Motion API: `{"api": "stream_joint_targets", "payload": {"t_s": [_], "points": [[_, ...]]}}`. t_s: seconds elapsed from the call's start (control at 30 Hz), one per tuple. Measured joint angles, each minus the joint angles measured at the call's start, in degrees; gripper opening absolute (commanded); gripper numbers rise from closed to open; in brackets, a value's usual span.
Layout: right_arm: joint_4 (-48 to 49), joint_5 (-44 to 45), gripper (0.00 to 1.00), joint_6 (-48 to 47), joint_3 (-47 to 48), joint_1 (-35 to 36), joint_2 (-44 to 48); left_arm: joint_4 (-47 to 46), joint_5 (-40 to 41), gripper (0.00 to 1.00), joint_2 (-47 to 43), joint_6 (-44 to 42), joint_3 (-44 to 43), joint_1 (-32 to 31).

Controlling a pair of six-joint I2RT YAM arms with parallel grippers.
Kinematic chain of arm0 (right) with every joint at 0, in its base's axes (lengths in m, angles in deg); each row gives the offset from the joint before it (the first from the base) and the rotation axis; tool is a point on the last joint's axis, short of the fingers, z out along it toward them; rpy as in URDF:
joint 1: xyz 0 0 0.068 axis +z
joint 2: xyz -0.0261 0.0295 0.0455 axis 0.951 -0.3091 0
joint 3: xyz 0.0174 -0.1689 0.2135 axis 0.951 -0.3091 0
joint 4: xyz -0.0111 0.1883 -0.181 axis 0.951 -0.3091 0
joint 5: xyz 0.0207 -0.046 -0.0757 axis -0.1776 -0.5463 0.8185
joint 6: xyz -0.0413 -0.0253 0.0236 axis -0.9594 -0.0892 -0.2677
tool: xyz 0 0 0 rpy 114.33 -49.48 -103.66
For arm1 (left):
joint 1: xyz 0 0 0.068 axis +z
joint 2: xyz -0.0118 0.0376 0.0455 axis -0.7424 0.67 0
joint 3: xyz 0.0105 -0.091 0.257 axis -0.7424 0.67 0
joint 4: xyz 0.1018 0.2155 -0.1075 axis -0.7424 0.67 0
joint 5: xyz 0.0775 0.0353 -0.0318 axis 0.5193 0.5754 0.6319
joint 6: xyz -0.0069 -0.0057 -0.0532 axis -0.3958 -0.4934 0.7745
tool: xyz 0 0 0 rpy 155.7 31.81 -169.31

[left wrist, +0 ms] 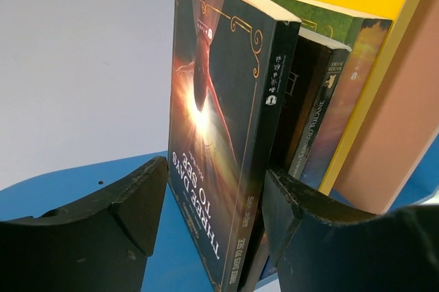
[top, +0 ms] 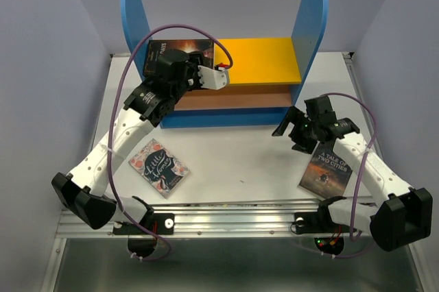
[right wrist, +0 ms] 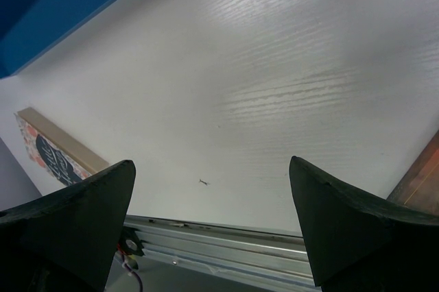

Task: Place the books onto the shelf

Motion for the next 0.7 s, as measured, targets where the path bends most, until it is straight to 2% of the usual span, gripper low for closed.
{"api": "stream_joint_targets", "payload": {"t_s": [0.33, 0.7], "points": [[0.7, 0.0, 1.00, 0.0, -0.1, 0.0, 0.1, 7.2, -2.3, 0.70, -0.1, 0.2, -5.1, 0.0], [0.8, -0.4, 1.00, -0.3, -0.1, 0.0, 0.2, 14.3, -5.7, 0.74, -3.6, -1.6, -5.4, 0.0]]}}
